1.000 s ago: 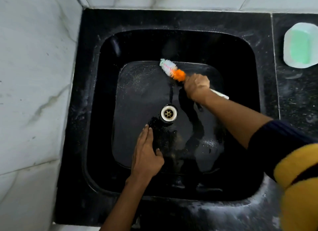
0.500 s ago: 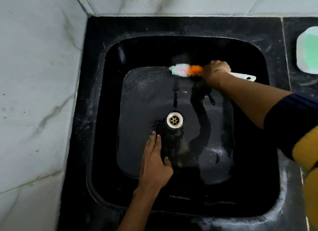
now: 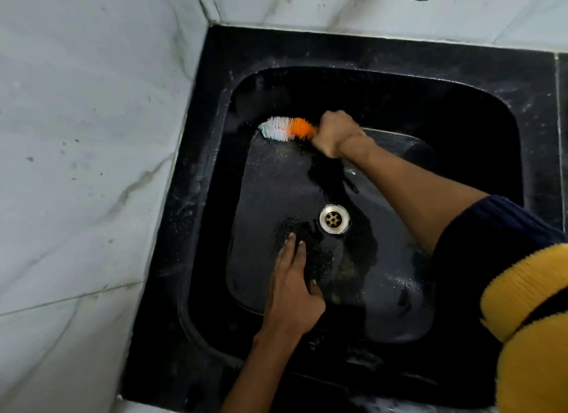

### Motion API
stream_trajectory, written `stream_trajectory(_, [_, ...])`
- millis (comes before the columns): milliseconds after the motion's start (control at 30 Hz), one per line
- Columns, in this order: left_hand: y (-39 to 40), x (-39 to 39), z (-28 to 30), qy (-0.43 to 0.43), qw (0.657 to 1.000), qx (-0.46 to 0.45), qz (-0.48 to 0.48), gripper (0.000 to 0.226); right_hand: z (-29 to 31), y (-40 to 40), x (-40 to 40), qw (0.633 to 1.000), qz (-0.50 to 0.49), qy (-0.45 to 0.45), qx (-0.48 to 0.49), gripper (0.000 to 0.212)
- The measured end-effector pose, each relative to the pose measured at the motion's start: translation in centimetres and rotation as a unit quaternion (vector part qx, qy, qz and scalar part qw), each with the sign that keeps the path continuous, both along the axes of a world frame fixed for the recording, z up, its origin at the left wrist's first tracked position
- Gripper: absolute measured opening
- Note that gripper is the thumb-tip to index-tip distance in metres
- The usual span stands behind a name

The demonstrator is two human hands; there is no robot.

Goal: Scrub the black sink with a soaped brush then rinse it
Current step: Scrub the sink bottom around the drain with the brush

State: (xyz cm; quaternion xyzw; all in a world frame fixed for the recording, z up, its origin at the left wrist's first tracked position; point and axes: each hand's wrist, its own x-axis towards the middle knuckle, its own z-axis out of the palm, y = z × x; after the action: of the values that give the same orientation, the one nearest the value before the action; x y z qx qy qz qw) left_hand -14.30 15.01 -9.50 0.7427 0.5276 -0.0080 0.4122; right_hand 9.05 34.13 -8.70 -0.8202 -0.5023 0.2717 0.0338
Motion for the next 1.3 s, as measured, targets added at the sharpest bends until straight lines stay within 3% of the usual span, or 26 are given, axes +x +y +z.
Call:
stream_trajectory(100, [0.1,0.1,-0.5,-0.01,1.0,-0.014,0.009,0.076,-0.1,-1.7,-2.1,0.999,0.019,0.035,-0.025,0.015])
stream_trajectory(200, [0.7,0.3,-0.1,-0.064,0.992,-0.069,0.083,0.068,-1.2,-3.3,-5.3,0.993,-0.044,0.105,-0.039,0.027])
stream_trajectory(333, [1.8,1.3,-0.3,-0.179,0.933,-0.213,0.227,0.033,-4.1,-5.1,-9.3,0.979,-0.103,0.165,-0.057,0.028])
stream_trajectory(400, [2.7,1.6,0.1,-0.232,0.886,-0.252,0.312,0.019,-4.9,-5.3,-12.5,0.951,-0.161,0.258,-0.064,0.029])
stream_trajectory(433, [3.2,1.6,0.5,-0.238,0.868,-0.264,0.347,0.02,-5.1,-5.0,-14.0,0.915,-0.218,0.333,-0.066,0.025])
stream_trajectory(500, [4.4,1.3,0.9,-0.222,0.851,-0.264,0.396,0.023,-4.6,-4.2,-15.9,0.851,-0.303,0.426,-0.046,0.016])
stream_trajectory(567, [5.3,0.5,1.0,-0.204,0.845,-0.255,0.424,0.025,-4.1,-3.3,-16.7,0.804,-0.361,0.47,-0.045,0.029])
stream_trajectory(800, [8.0,0.7,1.6,-0.192,0.821,-0.27,0.465,0.025,-2.8,-1.6,-15.2,0.774,-0.386,0.501,-0.036,0.034])
stream_trajectory(867, [8.1,1.2,1.6,-0.167,0.828,-0.263,0.465,0.027,-2.3,-1.7,-14.7,0.758,-0.394,0.518,-0.047,0.026])
stream_trajectory(1033, [8.2,1.5,0.8,-0.098,0.891,-0.136,0.422,0.023,-1.7,-1.9,-13.2,0.714,-0.443,0.54,-0.039,0.023])
stream_trajectory(1100, [8.6,2.0,1.1,-0.055,0.927,-0.094,0.36,0.011,-1.6,-2.2,-11.9,0.682,-0.481,0.55,-0.009,0.024])
stream_trajectory(1233, [7.4,3.3,1.2,0.018,0.981,-0.041,0.19,0.016,-3.3,-4.9,-9.2,0.642,-0.589,0.488,0.057,0.029])
stream_trajectory(1300, [5.8,4.1,1.1,0.059,0.993,-0.038,0.096,0.022,-4.8,-6.9,-8.4,0.672,-0.594,0.436,0.075,0.023])
